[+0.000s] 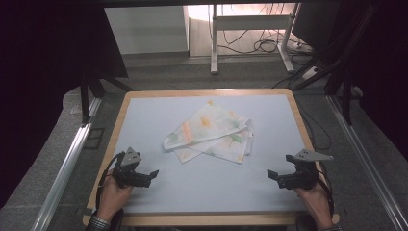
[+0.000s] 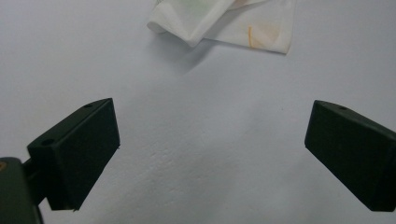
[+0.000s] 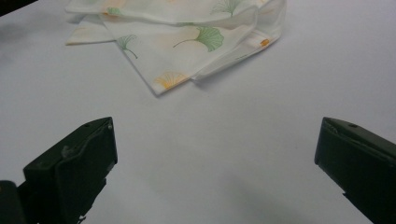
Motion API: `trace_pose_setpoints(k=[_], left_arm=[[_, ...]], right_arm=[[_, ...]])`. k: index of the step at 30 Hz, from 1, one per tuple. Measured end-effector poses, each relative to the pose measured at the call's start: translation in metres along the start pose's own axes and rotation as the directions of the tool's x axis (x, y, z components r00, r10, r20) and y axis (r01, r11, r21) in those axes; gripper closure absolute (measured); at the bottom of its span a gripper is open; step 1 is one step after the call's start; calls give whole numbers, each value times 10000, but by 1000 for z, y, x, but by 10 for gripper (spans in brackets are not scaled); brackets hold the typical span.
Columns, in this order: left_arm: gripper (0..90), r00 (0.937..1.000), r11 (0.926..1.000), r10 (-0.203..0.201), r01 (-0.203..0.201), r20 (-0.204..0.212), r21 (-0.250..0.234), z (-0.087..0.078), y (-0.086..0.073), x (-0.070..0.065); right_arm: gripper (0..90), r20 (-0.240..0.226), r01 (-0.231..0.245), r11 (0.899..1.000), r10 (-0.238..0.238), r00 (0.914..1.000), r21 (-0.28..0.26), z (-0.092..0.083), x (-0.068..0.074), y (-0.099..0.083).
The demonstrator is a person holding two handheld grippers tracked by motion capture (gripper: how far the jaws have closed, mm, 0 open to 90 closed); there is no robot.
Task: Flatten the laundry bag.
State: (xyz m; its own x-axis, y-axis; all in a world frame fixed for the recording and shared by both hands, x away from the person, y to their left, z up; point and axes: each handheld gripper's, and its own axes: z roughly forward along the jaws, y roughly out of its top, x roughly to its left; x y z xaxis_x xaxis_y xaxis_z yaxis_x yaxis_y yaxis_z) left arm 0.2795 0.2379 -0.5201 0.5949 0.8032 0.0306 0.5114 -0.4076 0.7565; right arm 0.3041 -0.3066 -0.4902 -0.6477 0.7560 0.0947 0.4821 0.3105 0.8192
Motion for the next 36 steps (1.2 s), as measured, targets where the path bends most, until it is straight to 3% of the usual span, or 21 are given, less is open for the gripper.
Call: trace_pose_setpoints(k=[6,14,19,26,28,36], left_arm=[[40,9999,9999,-108,108,-19,-76,0,0,1],[41,9995,9992,314,-312,-43,250,4,2,-5],[37,9989,9988,465,-464,-66,170,5,2,-5],[34,9995,9997,229,-227,203,-114,5,1,-1],[28,9998,10000,86,-86,193,-2,5,2,-2],[13,9996,9984,201,-210,183,526,8,10,-9]], right_arm=[[0,16,343,9994,-343,9994,-1,2,1,1],[0,118,414,9991,-416,9991,99,4,3,1],[0,109,453,9989,-455,9989,139,4,3,1],[0,129,504,9985,-507,9986,208,6,4,1],[0,159,492,9985,-495,9986,223,6,4,1],[0,219,416,9982,-426,9989,430,8,4,2]])
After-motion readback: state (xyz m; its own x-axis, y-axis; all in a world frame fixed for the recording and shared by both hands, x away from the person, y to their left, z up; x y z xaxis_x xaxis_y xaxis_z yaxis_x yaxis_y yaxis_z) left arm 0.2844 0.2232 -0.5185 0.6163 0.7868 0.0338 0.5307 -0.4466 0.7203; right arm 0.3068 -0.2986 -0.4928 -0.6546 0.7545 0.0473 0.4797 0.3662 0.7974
